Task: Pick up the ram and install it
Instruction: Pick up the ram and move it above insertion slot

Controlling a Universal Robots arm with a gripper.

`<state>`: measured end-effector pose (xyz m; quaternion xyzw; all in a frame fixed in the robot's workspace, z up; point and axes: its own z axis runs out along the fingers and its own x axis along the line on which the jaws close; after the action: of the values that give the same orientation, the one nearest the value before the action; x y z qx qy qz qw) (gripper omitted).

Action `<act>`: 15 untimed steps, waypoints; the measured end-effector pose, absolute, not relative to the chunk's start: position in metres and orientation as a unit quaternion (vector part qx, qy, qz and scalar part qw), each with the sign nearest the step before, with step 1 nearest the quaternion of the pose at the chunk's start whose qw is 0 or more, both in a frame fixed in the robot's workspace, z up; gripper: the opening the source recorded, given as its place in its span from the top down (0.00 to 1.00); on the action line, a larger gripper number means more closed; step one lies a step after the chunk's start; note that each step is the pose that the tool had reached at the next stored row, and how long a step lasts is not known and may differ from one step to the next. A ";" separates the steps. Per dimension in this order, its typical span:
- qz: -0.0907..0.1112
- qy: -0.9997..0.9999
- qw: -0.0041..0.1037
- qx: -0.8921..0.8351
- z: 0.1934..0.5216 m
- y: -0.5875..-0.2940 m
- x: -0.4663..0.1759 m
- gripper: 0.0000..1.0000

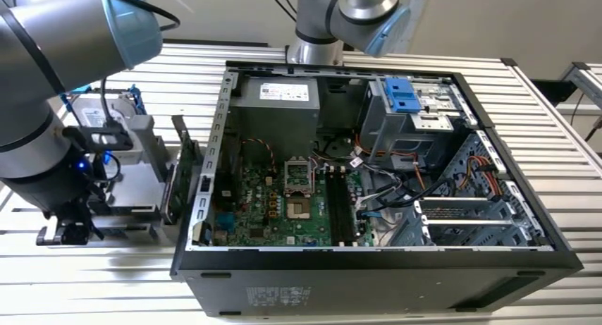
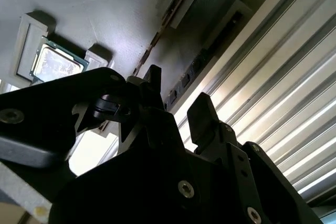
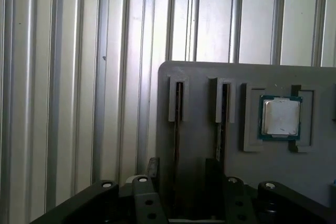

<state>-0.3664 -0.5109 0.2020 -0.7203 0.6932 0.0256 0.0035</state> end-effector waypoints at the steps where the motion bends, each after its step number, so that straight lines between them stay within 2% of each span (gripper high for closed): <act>1: 0.026 0.693 0.003 -0.720 0.201 -0.511 -0.367 0.00; 15: 0.025 0.693 0.002 -0.720 0.195 -0.512 -0.368 0.00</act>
<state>-0.3676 -0.5116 0.1948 -0.7205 0.6930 0.0250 0.0025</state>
